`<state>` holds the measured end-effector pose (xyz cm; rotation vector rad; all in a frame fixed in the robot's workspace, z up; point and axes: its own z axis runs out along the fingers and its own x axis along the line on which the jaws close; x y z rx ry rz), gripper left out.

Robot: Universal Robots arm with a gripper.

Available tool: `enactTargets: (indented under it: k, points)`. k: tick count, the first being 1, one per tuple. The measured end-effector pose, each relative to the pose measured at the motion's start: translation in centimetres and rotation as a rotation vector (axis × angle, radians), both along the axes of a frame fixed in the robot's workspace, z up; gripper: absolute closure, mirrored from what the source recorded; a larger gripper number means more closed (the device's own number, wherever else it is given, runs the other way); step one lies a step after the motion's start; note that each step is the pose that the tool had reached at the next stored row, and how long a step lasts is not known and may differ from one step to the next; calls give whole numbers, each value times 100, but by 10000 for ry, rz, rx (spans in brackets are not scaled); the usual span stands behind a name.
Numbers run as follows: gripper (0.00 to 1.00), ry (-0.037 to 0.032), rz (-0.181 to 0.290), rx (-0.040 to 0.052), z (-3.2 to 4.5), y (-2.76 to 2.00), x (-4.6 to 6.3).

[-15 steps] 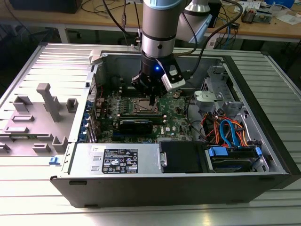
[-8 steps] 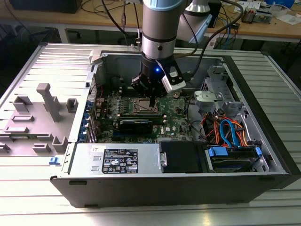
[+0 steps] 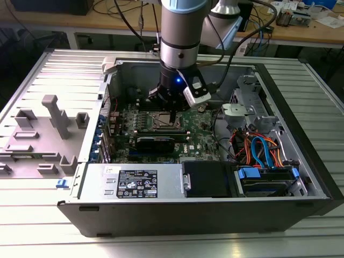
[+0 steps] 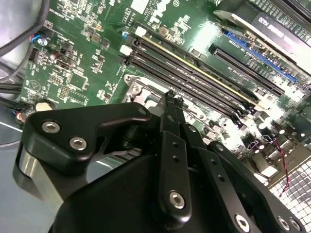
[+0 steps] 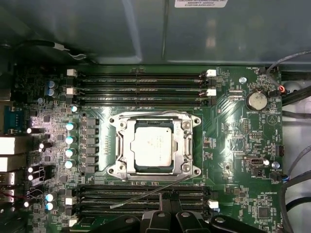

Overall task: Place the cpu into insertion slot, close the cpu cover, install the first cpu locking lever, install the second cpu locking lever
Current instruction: 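Install the second cpu locking lever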

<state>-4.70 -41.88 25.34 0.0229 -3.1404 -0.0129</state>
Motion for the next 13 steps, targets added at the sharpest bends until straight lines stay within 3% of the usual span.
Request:
enactTargets:
  k: [9,13]
  points:
    - [89,2,703,2,-61,0,-116]
    - [89,1,805,3,-67,0,-202]
